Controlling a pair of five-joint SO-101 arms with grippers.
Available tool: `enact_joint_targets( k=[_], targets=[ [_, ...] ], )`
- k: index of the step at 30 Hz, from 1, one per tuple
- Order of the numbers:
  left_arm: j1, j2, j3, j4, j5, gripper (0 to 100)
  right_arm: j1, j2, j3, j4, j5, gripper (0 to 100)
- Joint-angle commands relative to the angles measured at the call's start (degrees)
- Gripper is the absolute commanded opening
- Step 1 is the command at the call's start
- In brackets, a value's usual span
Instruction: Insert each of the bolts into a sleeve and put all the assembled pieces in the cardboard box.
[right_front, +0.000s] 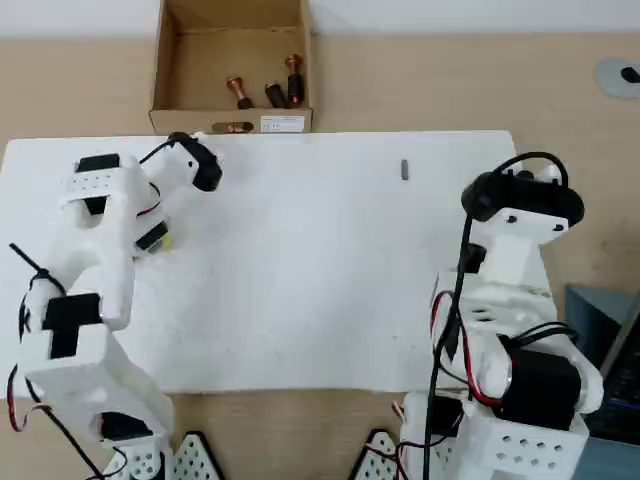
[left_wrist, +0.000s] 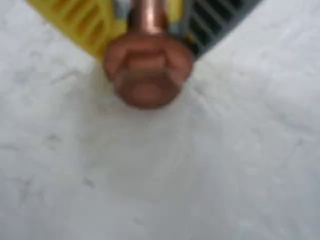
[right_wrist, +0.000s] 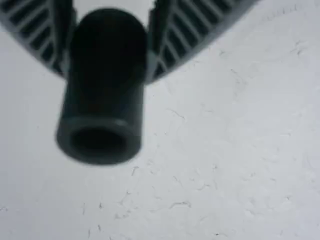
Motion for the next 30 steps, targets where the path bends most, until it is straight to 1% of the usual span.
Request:
enact_joint_targets(
  k=[1,3,9,12,14,17,19,23,27,30],
  targets=[
    [-0.6,0.0,-5.7,4.2,0.1,0,0.4,-0.1,-0.7,-1.4,0.3,0.9],
    [-0.5,0.0,-8.9,8.4,0.8,0,0.4,-0.1,-2.1,-1.4,0.2,0.9],
    [0.2,0.0,-21.5,21.8,6.2,0,0.3,0.1,-4.7,-1.4,0.4,0.9],
    [1.2,0.0,-28.1,29.5,10.6,0,0.3,-0.1,-4.7,-1.4,0.4,0.9],
    [2.2,0.0,-31.5,32.9,15.2,0,0.3,-0.1,-4.7,-1.4,0.4,0.9],
    [2.6,-0.7,-33.5,32.9,24.1,0,0.3,-0.1,-4.7,-1.4,0.4,0.9],
    [2.8,-3.1,-33.1,32.9,28.1,0,0.3,-0.2,-4.7,-1.4,0.4,0.9],
    [4.7,-12.0,-31.1,32.9,29.5,0,0.3,-0.2,-7.3,-1.1,0.4,0.9],
    [8.6,-24.0,-24.6,32.8,30.2,0,0.3,-0.2,-8.1,-1.1,2.7,0.9],
    [12.8,-33.0,-18.2,32.7,35.6,0,0.3,-0.2,-8.2,-1.3,3.3,0.9]
  ],
)
